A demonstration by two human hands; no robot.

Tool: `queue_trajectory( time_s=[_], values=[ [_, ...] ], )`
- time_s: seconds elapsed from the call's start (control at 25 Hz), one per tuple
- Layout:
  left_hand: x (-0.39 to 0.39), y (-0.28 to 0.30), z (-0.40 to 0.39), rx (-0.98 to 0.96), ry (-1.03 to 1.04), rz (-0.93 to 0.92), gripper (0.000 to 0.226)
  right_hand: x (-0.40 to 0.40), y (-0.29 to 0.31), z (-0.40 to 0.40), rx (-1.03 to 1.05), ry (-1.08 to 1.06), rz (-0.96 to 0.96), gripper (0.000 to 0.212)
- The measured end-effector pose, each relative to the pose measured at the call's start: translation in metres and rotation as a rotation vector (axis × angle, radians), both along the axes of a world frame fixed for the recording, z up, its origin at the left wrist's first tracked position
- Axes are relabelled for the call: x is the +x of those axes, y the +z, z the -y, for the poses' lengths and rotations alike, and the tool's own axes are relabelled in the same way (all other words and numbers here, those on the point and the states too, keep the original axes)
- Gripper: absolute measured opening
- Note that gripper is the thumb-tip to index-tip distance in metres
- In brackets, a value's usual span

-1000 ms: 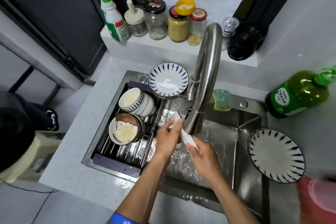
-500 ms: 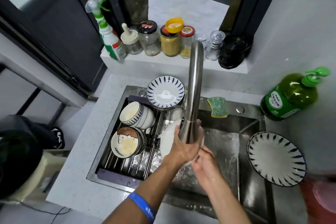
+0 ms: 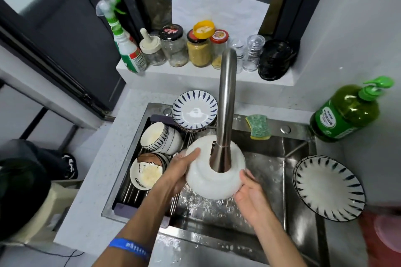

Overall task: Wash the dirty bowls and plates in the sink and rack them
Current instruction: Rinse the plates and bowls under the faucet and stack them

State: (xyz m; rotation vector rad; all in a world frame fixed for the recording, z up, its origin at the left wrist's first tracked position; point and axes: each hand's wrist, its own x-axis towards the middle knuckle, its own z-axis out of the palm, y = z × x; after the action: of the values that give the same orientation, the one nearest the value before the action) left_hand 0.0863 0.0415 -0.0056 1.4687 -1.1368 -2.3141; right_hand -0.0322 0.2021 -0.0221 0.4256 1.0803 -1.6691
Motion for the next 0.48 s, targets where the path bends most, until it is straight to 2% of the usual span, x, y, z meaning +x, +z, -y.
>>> queue_trajectory(
  time_s=[0.08, 0.16, 0.24, 0.32, 0.36, 0.4, 0.44, 0.48],
  values=[
    [0.007, -0.001, -0.006, -0.069, -0.016, -0.085, 0.048, -0.005, -0.007, 0.008, 0.213, 0.166, -0.073, 0.029],
    [0.013, 0.004, -0.024, -0.314, -0.324, -0.05, 0.036, -0.016, -0.006, 0.009, 0.326, 0.324, -0.065, 0.046],
    [0.019, 0.0, -0.045, -0.678, -0.723, 0.026, 0.028, -0.03, -0.008, 0.006, 0.336, 0.344, 0.011, 0.051],
    [0.025, -0.015, -0.056, -1.107, -0.913, 0.112, 0.035, -0.036, -0.012, 0.001, 0.377, 0.308, 0.024, 0.04],
    [0.028, -0.024, -0.057, -1.19, -0.86, 0.133, 0.04, -0.035, -0.016, -0.001, 0.384, 0.287, -0.001, 0.04],
    [0.029, -0.029, -0.057, -1.133, -0.728, 0.153, 0.047, -0.031, -0.018, -0.003, 0.35, 0.255, -0.034, 0.039],
    [0.029, -0.03, -0.059, -0.948, -0.503, 0.136, 0.058, -0.025, -0.018, -0.004, 0.32, 0.224, -0.073, 0.037],
    [0.026, -0.025, -0.062, -0.678, -0.254, 0.096, 0.07, -0.017, -0.018, -0.003, 0.311, 0.199, -0.121, 0.032]
  ],
)
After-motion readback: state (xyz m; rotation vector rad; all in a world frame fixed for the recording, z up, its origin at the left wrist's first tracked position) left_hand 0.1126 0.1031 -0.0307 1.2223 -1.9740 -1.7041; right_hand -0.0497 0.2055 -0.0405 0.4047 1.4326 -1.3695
